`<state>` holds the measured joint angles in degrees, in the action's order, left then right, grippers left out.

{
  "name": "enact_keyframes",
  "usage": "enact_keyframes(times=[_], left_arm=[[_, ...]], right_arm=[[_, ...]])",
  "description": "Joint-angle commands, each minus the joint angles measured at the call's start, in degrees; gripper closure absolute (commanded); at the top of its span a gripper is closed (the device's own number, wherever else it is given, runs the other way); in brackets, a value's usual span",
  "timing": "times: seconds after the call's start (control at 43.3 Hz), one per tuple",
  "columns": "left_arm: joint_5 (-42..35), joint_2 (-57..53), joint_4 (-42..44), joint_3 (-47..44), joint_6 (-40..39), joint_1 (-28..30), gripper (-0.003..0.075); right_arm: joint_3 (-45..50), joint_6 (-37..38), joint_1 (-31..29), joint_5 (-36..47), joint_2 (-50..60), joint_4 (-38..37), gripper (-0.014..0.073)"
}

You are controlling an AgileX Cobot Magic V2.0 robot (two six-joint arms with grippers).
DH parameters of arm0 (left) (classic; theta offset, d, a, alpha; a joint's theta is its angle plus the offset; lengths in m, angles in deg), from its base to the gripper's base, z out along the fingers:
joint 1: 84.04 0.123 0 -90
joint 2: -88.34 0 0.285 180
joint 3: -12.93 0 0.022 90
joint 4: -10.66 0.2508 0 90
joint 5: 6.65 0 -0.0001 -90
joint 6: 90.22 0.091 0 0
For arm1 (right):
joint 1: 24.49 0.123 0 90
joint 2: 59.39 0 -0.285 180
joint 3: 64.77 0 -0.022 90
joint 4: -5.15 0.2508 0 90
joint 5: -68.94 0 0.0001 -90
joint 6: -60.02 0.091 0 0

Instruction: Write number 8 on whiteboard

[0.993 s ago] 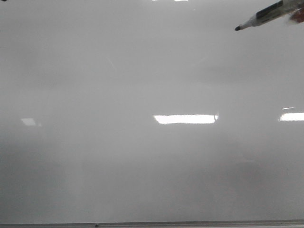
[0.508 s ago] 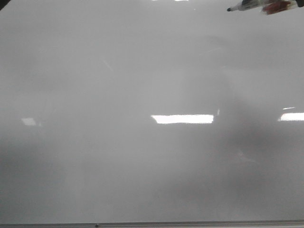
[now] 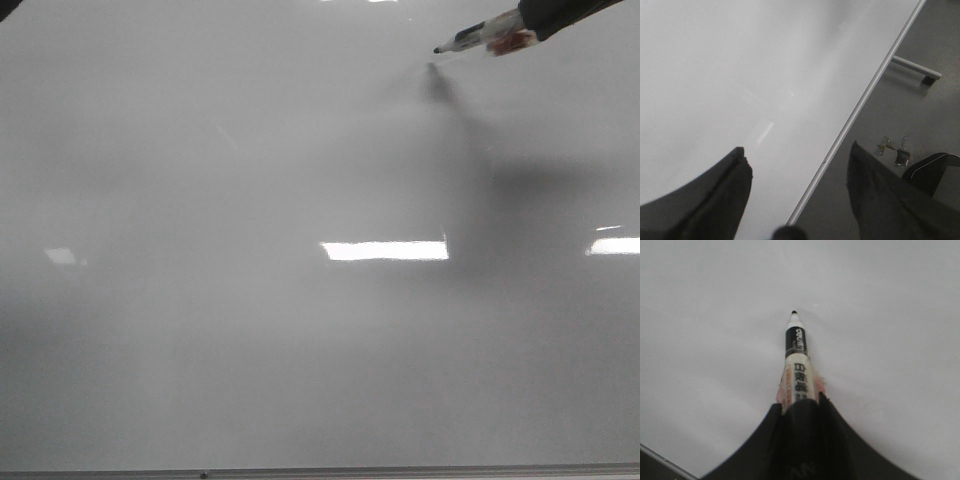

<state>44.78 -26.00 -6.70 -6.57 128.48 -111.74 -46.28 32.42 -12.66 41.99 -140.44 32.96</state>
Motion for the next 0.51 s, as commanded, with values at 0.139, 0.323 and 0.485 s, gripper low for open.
enact_keyframes(times=[0.139,0.323,0.485], left_arm=[[-3.4,-0.8,-1.9,1.6,-0.6,0.0,0.0300],[-3.4,-0.8,-1.9,1.6,-0.6,0.0,0.0300],[-3.5,-0.8,-1.9,1.6,-0.6,0.0,0.0300]], right_arm=[[-4.7,-0.9,0.5,0.0,-2.7,-1.6,0.0690],[-1.0,1.4,-3.1,-3.5,0.4,-3.8,0.0690],[4.7,1.4,-0.1,-0.3,0.1,-3.5,0.0690]])
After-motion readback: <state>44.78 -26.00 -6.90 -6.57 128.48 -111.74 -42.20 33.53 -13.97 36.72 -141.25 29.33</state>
